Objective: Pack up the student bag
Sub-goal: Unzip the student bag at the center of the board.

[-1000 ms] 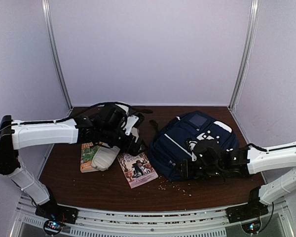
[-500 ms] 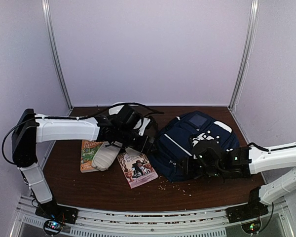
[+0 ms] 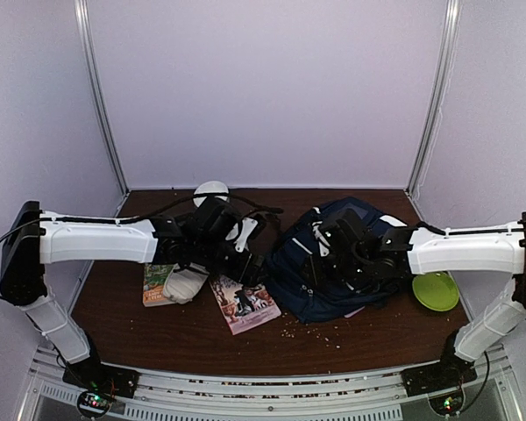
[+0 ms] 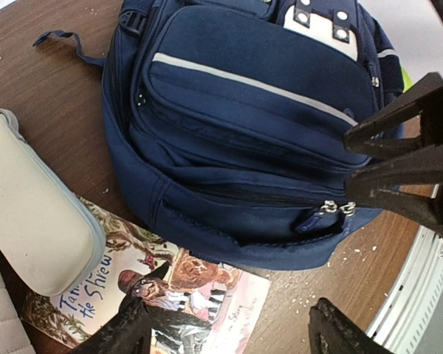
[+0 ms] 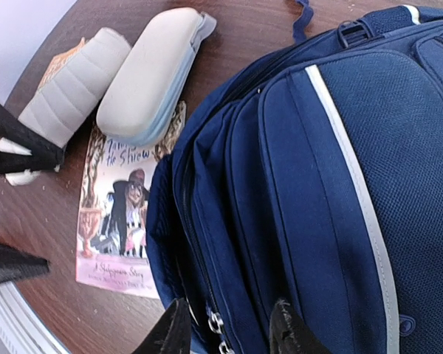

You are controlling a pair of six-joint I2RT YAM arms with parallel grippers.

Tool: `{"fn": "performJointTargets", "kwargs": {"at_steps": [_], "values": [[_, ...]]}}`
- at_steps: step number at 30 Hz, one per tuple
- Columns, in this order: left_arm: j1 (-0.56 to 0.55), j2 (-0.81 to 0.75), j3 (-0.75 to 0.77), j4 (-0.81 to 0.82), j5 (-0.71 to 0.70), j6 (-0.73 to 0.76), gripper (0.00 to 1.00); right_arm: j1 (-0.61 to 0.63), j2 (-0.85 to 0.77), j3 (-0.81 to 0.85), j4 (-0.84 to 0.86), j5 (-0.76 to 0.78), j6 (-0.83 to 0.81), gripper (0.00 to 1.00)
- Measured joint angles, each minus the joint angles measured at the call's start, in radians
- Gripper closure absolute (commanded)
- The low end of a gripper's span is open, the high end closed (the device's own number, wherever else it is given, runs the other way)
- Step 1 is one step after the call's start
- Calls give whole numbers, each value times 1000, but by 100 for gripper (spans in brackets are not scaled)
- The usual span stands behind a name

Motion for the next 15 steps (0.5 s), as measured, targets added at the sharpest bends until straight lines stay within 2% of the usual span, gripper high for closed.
{"fn": "performJointTargets", "kwargs": {"at_steps": [7,15], "values": [[0,6,20,3,25,5,24,-9,-124,-137,-11,-80,-97,58],[-6,87,117,7,50,5,25,-10,-129,-153,-74,-87,-182,66]]}}
